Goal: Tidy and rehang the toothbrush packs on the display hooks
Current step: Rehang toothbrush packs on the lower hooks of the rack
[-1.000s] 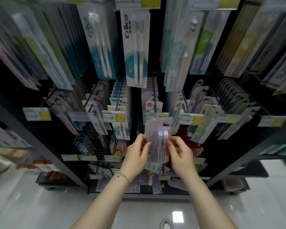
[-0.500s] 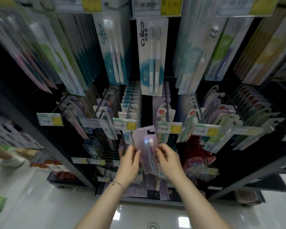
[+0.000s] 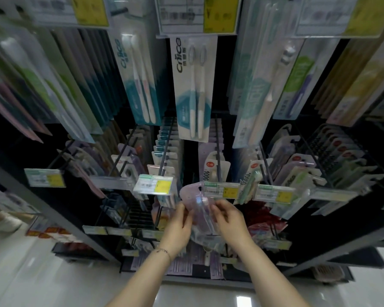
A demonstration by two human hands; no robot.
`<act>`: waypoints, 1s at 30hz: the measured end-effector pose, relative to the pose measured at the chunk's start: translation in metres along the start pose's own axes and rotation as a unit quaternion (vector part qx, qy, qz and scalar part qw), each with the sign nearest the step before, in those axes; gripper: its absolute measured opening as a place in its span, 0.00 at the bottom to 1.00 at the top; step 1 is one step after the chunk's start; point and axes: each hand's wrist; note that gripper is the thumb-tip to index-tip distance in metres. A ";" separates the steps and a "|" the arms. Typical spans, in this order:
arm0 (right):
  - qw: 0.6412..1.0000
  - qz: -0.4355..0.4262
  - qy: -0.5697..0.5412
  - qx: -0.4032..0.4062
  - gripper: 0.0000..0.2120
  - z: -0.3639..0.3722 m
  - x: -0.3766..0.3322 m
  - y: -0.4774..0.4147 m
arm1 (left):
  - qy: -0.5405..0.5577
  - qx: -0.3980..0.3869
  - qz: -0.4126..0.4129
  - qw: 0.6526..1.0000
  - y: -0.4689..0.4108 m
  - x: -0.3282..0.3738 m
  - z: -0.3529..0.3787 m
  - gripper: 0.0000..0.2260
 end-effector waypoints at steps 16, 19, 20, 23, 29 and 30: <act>0.999 0.024 -0.031 0.038 0.10 -0.029 0.006 -0.019 | -0.002 -0.033 0.036 0.999 -0.027 0.029 0.011 0.12; 0.998 0.033 -0.018 0.049 0.06 -0.033 0.012 -0.020 | -0.004 -0.041 0.031 0.999 -0.032 0.027 0.017 0.11; 0.998 0.030 -0.010 0.050 0.06 -0.034 0.013 -0.020 | -0.009 -0.041 0.027 0.999 -0.034 0.027 0.018 0.11; 0.998 0.047 0.002 0.044 0.06 -0.034 0.019 -0.020 | -0.014 -0.051 0.013 0.999 -0.034 0.026 0.021 0.11; 0.998 0.056 -0.001 0.034 0.08 -0.032 0.026 -0.021 | 0.021 0.034 -0.020 0.999 -0.050 0.026 0.013 0.09; 0.998 0.051 0.009 0.032 0.06 -0.033 0.024 -0.021 | 0.028 0.041 -0.018 0.999 -0.055 0.027 0.011 0.11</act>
Point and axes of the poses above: each hand's wrist, its own y-axis away from the middle knuckle, its own z-axis out of the palm, x = y × z, and after that the axes turned 9 degrees about -y, right-handed
